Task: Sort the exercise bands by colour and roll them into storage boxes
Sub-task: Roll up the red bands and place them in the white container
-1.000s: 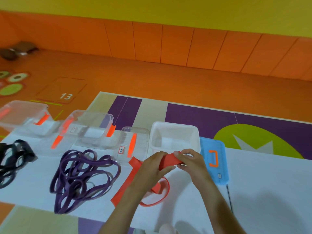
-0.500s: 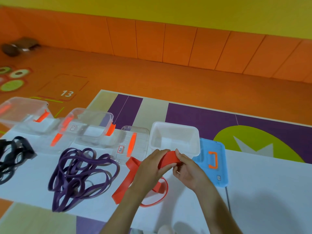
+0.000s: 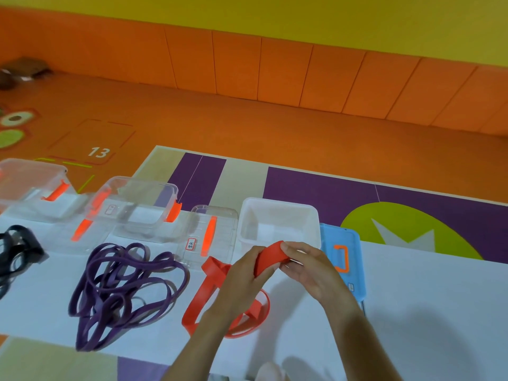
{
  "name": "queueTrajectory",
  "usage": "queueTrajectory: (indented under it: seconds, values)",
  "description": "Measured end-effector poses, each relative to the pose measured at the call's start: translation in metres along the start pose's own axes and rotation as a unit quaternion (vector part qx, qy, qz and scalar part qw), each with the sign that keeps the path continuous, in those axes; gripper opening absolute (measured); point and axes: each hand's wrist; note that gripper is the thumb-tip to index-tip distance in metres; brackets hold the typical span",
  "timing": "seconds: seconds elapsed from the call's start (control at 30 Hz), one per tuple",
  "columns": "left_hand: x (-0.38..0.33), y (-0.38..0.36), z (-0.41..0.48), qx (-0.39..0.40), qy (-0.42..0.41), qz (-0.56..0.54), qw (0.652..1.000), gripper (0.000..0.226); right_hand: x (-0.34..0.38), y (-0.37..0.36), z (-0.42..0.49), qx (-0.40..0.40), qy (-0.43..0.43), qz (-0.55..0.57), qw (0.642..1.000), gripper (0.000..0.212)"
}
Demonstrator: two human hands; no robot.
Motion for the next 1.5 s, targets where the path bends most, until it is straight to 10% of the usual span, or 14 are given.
queueTrajectory:
  seconds: [0.33, 0.87, 1.5]
  values:
    - [-0.031, 0.002, 0.007, -0.047, -0.029, -0.137, 0.989, 0.043, -0.007, -0.027, -0.013, 0.071, -0.078, 0.267, 0.958, 0.047]
    - [-0.036, 0.018, -0.004, -0.035, 0.021, -0.201, 0.979, 0.031, 0.003, -0.016, -0.019, -0.033, 0.030, 0.050, 0.998, 0.022]
    - [-0.036, 0.002, 0.011, -0.107, 0.017, -0.248, 0.963, 0.032, -0.008, -0.039, -0.016, -0.019, -0.019, 0.169, 0.985, 0.019]
Point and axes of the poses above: each hand's wrist, its own z-axis towards the middle knuckle, its own y-axis out of the back of the hand, x = y × z, and after that the axes turned 7 degrees about x, right-handed
